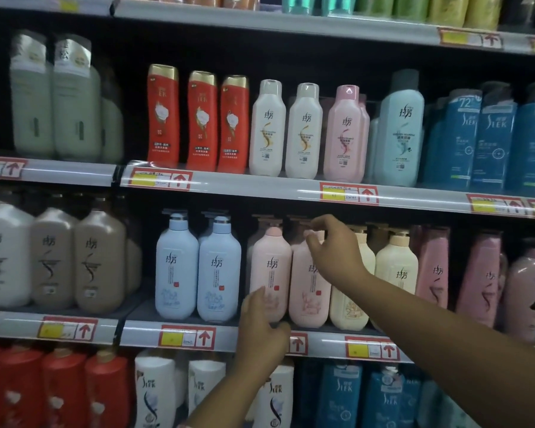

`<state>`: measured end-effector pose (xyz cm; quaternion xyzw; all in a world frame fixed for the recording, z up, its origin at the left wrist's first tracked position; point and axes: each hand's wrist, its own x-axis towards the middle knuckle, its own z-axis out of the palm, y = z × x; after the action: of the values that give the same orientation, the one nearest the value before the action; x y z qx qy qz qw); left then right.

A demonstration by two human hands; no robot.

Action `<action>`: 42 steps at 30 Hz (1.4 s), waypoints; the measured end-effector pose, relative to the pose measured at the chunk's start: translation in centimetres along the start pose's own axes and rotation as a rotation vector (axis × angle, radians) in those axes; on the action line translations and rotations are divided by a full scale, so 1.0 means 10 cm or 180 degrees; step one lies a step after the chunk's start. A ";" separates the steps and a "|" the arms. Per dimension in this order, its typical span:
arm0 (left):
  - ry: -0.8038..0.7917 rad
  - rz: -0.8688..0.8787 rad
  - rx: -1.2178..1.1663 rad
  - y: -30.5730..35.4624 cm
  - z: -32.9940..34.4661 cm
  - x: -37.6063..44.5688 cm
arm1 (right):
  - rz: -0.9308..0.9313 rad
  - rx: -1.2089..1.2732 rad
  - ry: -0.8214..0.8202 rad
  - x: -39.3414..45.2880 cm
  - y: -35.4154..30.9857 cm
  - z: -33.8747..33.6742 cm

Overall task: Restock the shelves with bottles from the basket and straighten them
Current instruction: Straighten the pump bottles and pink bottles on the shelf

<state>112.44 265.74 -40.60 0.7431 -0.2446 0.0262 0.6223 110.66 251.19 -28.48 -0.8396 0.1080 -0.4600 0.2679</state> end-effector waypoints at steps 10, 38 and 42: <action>-0.0312 -0.0205 0.0248 0.01 -0.20 0.13 | 0.1016 0.0515 -0.1280 0.13 -0.33 0.42; -0.0465 -0.0302 -0.0031 -0.18 -0.27 0.20 | 0.0571 -0.0887 -0.1471 0.26 -0.46 0.50; -0.0506 -0.0287 0.0040 -0.18 -0.27 0.17 | 0.0717 -0.0542 -0.1250 0.24 -0.41 0.54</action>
<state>115.37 267.86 -41.00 0.7570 -0.2593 -0.0594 0.5968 116.21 255.42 -26.86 -0.9152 0.1852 -0.2443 0.2616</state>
